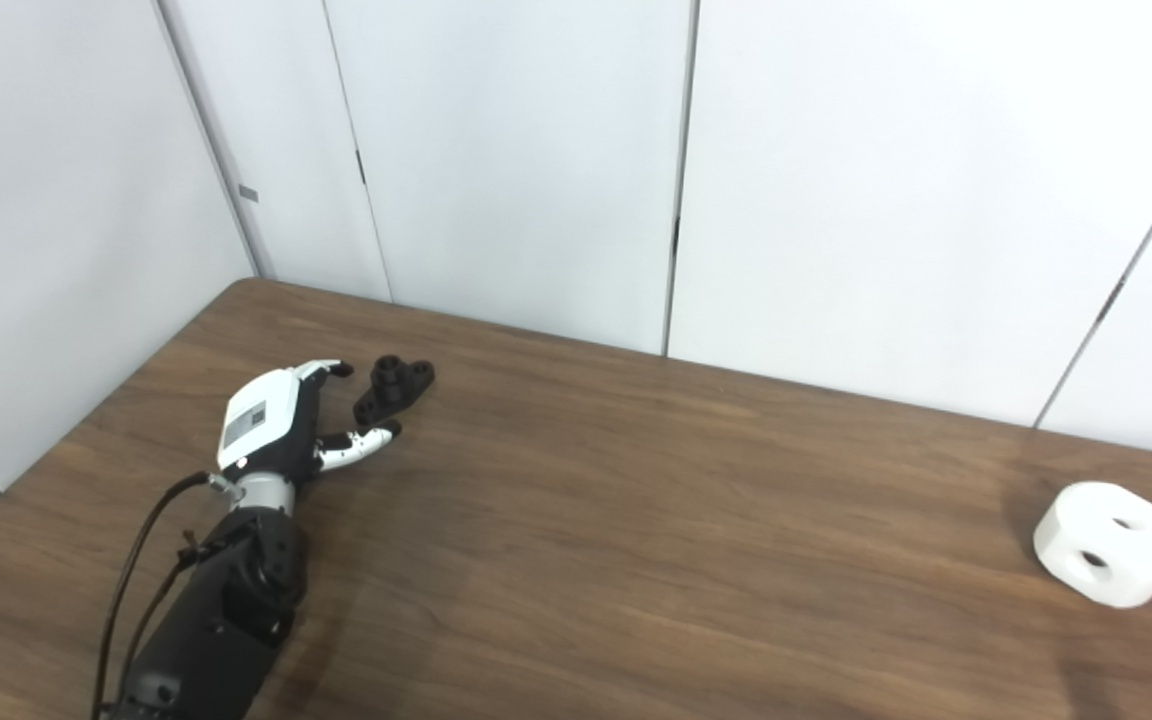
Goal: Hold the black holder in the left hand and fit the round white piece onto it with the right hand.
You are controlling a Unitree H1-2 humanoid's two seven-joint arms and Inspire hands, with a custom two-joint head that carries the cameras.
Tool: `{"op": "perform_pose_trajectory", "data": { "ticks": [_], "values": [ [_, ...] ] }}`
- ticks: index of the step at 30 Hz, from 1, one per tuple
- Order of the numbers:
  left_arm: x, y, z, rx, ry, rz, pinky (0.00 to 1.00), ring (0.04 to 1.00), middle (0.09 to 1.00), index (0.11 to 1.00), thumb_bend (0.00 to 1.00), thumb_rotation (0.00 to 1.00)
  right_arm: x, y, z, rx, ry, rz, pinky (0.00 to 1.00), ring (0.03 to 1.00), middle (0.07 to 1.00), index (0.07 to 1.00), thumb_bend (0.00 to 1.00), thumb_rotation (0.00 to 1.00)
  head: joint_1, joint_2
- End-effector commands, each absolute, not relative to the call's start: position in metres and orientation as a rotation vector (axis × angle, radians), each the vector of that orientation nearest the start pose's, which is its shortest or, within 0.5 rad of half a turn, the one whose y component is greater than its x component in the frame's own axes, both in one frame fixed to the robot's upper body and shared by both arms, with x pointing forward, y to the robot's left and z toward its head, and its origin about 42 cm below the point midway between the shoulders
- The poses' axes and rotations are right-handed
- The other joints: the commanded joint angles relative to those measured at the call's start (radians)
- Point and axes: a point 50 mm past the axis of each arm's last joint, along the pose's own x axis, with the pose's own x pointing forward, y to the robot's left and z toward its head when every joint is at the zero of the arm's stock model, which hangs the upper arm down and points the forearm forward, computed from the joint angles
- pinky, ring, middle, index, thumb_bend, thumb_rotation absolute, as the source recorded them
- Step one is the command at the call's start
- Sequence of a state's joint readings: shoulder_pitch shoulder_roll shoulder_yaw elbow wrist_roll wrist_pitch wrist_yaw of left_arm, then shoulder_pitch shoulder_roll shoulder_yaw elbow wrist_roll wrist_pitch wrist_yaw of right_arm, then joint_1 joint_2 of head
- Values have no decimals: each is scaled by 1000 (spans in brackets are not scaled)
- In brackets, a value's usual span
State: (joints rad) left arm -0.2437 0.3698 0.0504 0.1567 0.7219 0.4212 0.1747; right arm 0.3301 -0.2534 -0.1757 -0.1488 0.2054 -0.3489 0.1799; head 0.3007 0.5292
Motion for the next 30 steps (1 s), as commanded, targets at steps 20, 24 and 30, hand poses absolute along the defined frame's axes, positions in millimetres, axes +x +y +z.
{"op": "perform_pose_trajectory", "data": {
  "ticks": [20, 24, 30],
  "values": [
    [402, 383, 171, 1111, 238, 452, 933, 935, 895, 766, 801, 402, 148, -325, 89, -98, -101, 0, 1000, 1000, 1000, 1000, 811, 978, -15, 11],
    [404, 381, 170, 1110, 239, 441, 926, 931, 888, 738, 791, 373, 147, -325, 90, -90, -97, 8, 1000, 1000, 1000, 1000, 817, 975, -15, 12],
    [404, 380, 166, 1078, 217, 444, 935, 928, 875, 670, 789, 314, 146, -325, 91, -94, -97, 3, 1000, 1000, 1000, 1000, 818, 974, -18, 16]
  ]
}}
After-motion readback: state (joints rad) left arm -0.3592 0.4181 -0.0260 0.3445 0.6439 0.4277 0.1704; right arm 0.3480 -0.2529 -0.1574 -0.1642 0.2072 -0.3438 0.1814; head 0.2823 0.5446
